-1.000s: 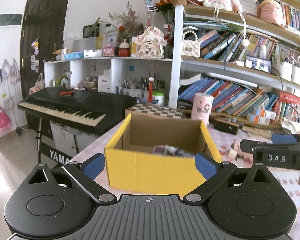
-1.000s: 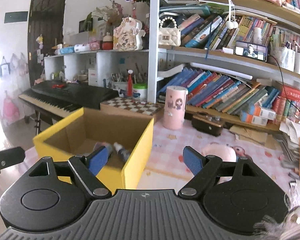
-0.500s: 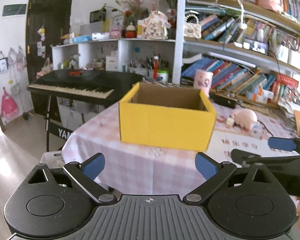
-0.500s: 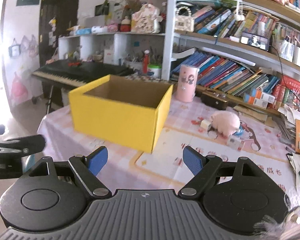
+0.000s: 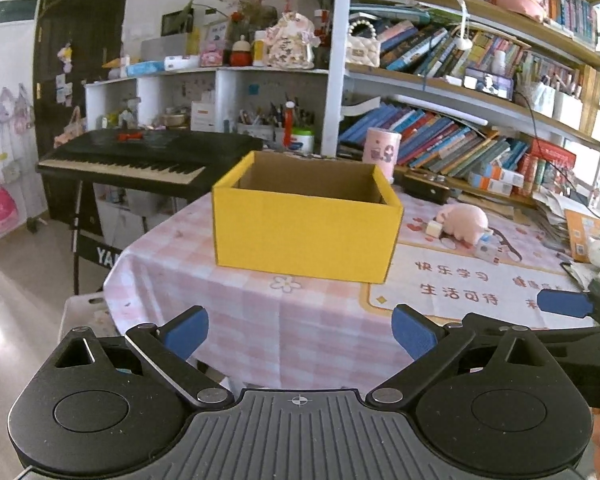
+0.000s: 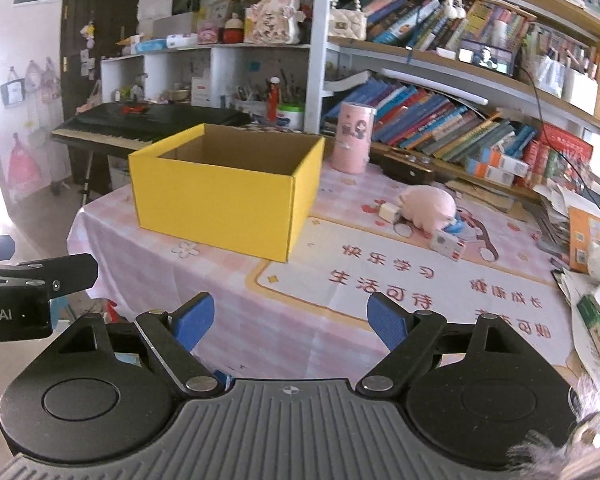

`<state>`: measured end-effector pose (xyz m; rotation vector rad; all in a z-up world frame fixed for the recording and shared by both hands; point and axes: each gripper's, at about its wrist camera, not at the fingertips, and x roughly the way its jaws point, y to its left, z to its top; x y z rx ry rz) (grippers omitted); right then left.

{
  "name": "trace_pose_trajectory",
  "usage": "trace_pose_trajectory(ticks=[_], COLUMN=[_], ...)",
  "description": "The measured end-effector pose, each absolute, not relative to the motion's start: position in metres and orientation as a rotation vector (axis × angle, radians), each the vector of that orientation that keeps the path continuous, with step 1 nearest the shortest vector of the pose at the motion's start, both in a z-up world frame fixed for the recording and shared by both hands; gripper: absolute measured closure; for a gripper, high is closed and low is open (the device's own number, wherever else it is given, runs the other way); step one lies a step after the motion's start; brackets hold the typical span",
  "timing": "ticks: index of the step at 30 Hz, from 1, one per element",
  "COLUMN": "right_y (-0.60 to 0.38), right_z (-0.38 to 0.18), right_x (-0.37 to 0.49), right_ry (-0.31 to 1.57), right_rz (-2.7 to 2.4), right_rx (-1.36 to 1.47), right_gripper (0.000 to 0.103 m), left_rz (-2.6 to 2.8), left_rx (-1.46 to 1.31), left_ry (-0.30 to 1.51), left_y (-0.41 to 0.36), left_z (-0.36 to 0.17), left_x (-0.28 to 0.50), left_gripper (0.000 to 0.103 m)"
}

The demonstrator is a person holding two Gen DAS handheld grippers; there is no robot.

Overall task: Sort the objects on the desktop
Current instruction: 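Withdraw both open tools from the box back over the table, then move the left tool toward the white small box while the right tool approaches the pink plush pig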

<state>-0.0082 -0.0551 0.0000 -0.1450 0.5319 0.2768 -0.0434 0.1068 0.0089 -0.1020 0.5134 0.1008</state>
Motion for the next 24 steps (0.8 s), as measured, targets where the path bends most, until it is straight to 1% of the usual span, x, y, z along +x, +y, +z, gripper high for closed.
trace_pose_trajectory(ticks=[24], right_y=[-0.137], right_z=[-0.005], right_x=[0.002], right_ry=[0.586], right_rz=[0.015], right_rx=[-0.053], right_gripper=[0.02], left_rz=[-0.124], left_rx=[-0.038], left_ry=[0.553], left_y=[0.036], left_z=[0.002], left_x=[0.006], left_gripper=[0.003])
